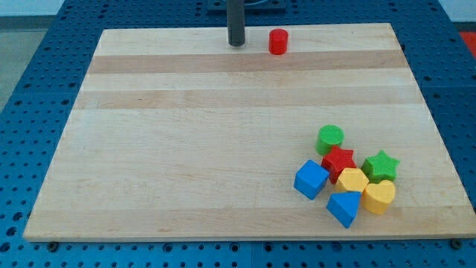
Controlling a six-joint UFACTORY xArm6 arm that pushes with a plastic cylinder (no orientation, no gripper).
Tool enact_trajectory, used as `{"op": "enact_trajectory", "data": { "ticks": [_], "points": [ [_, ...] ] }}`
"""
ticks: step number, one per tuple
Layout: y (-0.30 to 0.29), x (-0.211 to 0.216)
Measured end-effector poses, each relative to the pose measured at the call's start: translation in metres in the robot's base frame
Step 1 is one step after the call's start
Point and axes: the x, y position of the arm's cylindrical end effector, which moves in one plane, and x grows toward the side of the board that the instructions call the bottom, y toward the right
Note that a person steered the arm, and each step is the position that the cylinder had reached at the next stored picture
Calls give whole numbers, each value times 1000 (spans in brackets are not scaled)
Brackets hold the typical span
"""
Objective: Push the red circle closer to the green circle
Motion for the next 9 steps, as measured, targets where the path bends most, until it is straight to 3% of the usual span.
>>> {"op": "enact_trajectory", "data": {
  "ticks": [2,9],
  "points": [
    [1,2],
    [92,32]
  ]
}}
